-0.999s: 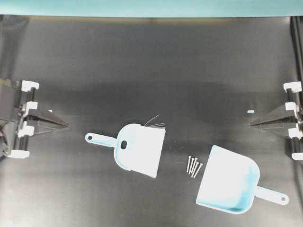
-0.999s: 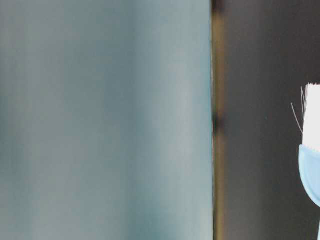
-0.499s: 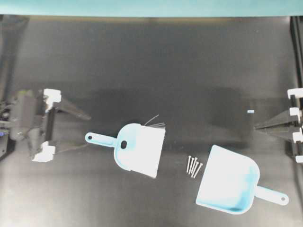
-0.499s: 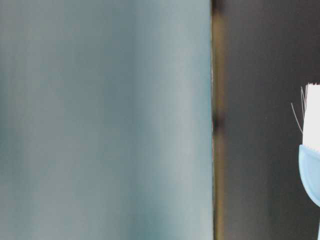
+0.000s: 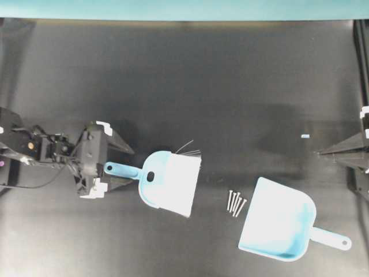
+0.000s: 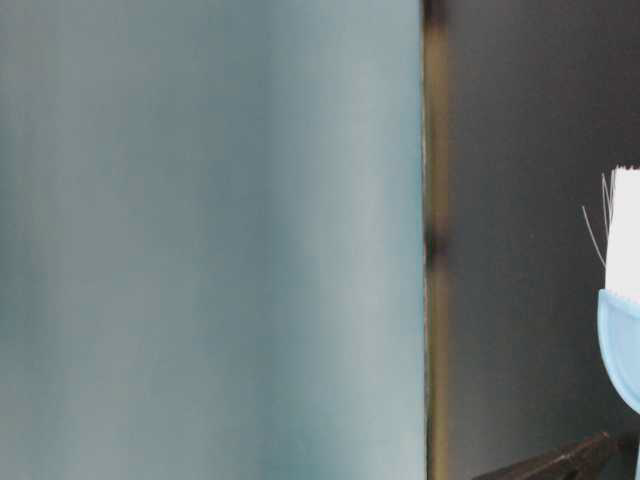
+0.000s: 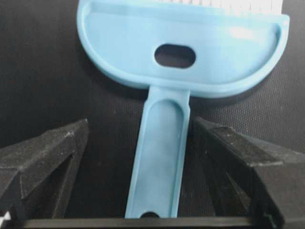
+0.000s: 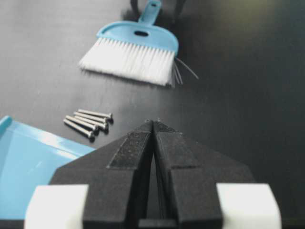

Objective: Hold the dustpan with a person, while the left arm uses a hand brush to gather the screws into the dustpan.
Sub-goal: 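Close the left gripper on the blue brush handle, then lift the brush and swing it right toward the screws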

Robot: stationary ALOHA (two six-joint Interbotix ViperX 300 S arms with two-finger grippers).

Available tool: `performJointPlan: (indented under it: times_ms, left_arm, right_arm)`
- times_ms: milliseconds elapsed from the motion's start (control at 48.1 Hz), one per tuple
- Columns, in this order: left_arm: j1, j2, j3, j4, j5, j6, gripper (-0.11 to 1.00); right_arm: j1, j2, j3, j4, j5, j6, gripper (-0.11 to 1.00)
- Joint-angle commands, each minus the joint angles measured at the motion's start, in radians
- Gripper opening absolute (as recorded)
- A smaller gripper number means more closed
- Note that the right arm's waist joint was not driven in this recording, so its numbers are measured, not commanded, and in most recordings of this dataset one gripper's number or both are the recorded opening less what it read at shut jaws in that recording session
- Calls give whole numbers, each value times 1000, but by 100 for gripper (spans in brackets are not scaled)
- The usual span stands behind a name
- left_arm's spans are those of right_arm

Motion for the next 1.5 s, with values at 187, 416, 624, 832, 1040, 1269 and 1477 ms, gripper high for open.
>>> performJointPlan:
  times_ms: [187, 416, 624, 832, 1040, 1269, 1477]
  left_arm:
    - [-32, 60, -23, 3, -18, 0, 85]
    - [-63, 86, -46, 2, 2, -6, 79]
    - [-69, 84, -51, 3, 69, -20, 47]
    - [-80, 52, -69, 2, 130, -67, 30]
    - [-75, -67, -97, 2, 327, -84, 30]
    - [-71, -215, -204, 2, 670, -69, 30]
    - [-67, -265, -390, 3, 1088, 29, 30]
  right_arm:
    - [0, 0, -3, -3, -2, -6, 0]
    - [0, 0, -5, -3, -2, -6, 0]
    - [0, 0, -5, -3, -2, -6, 0]
    - [0, -2, -3, -3, -2, -6, 0]
    - [0, -3, -3, -3, -2, -6, 0]
    - [0, -3, -5, -3, -2, -6, 0]
    - [0, -5, -5, -3, 0, -6, 0]
